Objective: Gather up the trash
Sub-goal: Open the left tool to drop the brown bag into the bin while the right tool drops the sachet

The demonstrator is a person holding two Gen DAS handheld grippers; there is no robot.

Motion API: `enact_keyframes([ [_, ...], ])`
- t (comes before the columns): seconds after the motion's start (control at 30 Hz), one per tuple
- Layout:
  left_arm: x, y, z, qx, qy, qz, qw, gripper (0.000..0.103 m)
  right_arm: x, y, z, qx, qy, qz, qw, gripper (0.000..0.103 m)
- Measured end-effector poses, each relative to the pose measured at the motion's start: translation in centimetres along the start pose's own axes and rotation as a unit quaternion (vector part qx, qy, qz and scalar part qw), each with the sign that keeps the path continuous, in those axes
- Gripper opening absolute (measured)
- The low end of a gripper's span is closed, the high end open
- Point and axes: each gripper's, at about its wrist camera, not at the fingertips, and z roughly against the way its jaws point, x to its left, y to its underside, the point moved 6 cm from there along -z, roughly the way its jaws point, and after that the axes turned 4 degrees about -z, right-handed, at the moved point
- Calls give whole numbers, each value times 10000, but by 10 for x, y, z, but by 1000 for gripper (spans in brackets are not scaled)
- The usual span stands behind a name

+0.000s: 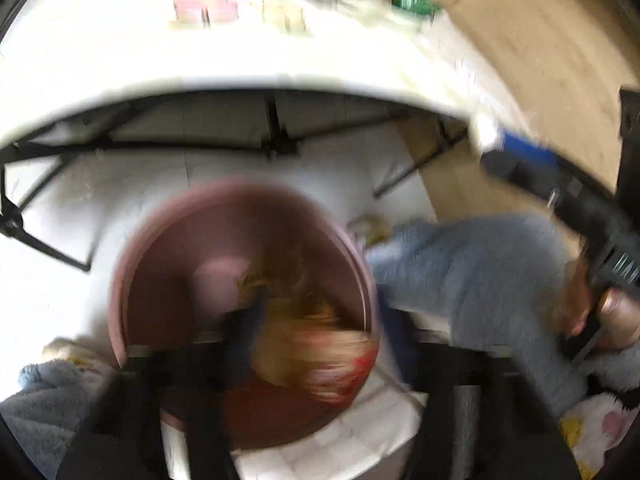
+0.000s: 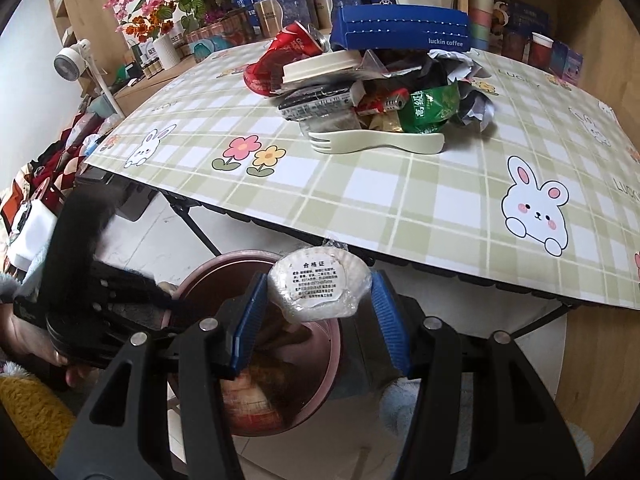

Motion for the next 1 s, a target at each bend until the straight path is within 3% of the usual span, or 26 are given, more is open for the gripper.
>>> enact_keyframes([
  [0.2, 17, -21, 50, -1002, -406, 227, 9939, 90, 1, 8, -9, 161, -2, 16, 9999, 55],
  [0.4, 38, -21, 101, -1795, -1161, 311, 9764, 96, 15, 20, -28, 434, -70, 195, 9988, 55],
  [0.47, 43, -17, 118, -2055, -1498, 278, 9667, 97, 23, 22, -34, 516, -91, 302, 9982, 55],
  [0.67, 61, -12, 137, -2358, -2119, 251, 9481, 97, 54, 25, -53, 752, -237, 684, 9945, 55],
  [0.8, 77, -3, 142, -2390, -2132, 440, 9463, 97, 75, 27, -71, 953, -359, 898, 9907, 55],
  [1.0, 104, 6, 164, -2766, -2105, 1025, 9320, 97, 103, 30, -98, 1304, -412, 1198, 9833, 55],
])
